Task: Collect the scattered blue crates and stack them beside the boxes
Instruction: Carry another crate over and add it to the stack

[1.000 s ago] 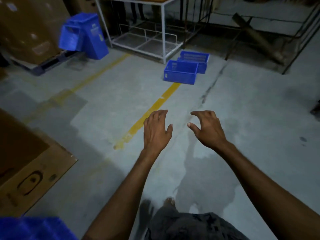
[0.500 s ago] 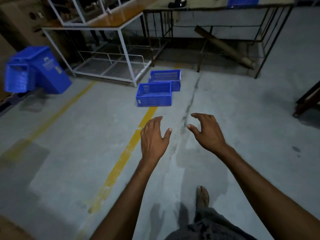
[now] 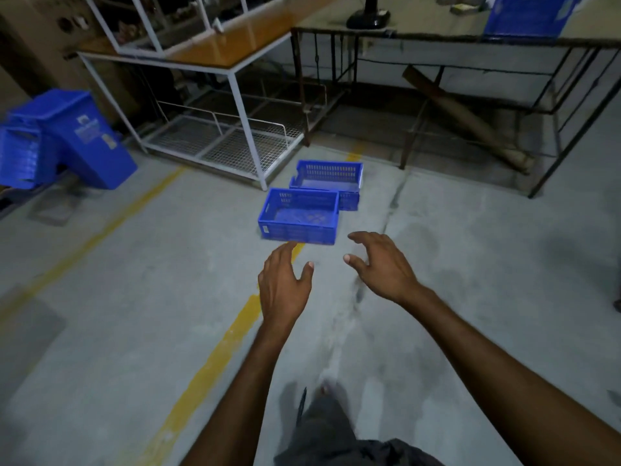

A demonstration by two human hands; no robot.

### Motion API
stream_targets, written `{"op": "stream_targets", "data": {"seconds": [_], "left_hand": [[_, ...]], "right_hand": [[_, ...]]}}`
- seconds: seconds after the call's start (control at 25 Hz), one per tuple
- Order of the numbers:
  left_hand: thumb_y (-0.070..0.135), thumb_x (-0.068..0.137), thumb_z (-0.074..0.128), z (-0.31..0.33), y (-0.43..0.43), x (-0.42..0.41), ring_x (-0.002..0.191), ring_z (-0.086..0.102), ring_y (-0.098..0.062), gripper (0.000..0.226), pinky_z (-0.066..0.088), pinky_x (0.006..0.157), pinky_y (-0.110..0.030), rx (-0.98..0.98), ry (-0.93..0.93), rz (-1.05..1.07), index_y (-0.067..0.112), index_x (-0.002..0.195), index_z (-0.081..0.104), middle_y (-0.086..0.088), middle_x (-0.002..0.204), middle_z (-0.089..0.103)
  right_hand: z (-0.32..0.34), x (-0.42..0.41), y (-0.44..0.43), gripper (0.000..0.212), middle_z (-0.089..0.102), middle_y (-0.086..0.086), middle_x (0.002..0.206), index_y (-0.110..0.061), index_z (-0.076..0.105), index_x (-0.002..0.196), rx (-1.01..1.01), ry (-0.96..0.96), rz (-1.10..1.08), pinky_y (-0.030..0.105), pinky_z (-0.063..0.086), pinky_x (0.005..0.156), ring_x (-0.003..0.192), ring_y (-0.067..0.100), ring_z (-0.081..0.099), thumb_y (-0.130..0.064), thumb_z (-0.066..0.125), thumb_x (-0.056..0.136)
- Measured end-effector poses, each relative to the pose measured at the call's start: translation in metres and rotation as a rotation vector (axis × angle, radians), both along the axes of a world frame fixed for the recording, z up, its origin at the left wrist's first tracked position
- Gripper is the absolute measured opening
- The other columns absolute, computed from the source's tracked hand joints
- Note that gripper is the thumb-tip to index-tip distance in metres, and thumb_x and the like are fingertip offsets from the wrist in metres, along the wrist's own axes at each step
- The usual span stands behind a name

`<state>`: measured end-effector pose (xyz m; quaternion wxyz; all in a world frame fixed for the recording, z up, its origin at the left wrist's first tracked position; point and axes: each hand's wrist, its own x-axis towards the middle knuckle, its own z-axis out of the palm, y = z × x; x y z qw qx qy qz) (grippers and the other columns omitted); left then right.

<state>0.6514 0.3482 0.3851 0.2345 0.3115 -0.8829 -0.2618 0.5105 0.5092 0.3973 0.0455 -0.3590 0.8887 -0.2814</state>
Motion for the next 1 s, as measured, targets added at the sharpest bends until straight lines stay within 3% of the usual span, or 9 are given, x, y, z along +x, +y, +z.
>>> {"op": "stream_targets", "data": {"seconds": [0.28,0.48,0.6,0.8,1.0], "left_hand": [[0.028,0.087,0.069,-0.037,-0.130,-0.182,0.121,0.058,-0.021,0.048,0.049,0.099,-0.037,0.329,0.081,0.141,0.023,0.133,0.056,0.000,0.133,0.059],[0.027,0.088,0.069,-0.033,-0.200,-0.295,0.116,0.061,-0.014,0.041,0.049,0.095,-0.030,0.402,0.069,0.121,0.022,0.128,0.059,0.004,0.129,0.063],[0.030,0.087,0.069,-0.044,-0.229,-0.351,0.106,0.064,-0.014,0.037,0.053,0.092,-0.035,0.459,0.070,0.180,0.026,0.123,0.060,0.006,0.123,0.065],[0.026,0.087,0.069,-0.084,-0.243,-0.448,0.083,0.065,-0.010,0.030,0.049,0.080,-0.025,0.588,0.103,0.374,0.024,0.116,0.063,0.010,0.101,0.068],[0.029,0.077,0.068,-0.166,-0.218,-0.542,0.084,0.071,-0.020,0.024,0.053,0.078,-0.031,0.842,0.223,0.682,0.024,0.100,0.068,-0.003,0.093,0.076]], "right_hand": [[-0.014,-0.179,-0.134,0.051,0.054,-0.001,0.142,-0.025,0.048,0.141,0.096,-0.030,0.120,0.036,0.041,0.105,0.130,0.023,0.046,-0.044,0.059,0.094],[-0.004,-0.303,-0.205,0.050,0.056,0.002,0.140,-0.025,0.051,0.139,0.111,-0.025,0.135,0.035,0.041,0.107,0.130,0.023,0.048,-0.042,0.061,0.093],[-0.019,-0.373,-0.241,0.049,0.058,0.002,0.137,-0.023,0.053,0.137,0.128,-0.039,0.194,0.038,0.045,0.105,0.128,0.023,0.051,-0.040,0.063,0.092],[-0.081,-0.499,-0.304,0.046,0.060,0.003,0.135,-0.018,0.056,0.136,0.197,-0.062,0.414,0.038,0.041,0.109,0.129,0.026,0.051,-0.031,0.065,0.092],[-0.174,-0.611,-0.349,0.042,0.063,0.011,0.130,-0.016,0.061,0.131,0.394,-0.080,0.658,0.042,0.044,0.106,0.124,0.033,0.055,-0.010,0.060,0.090]]}}
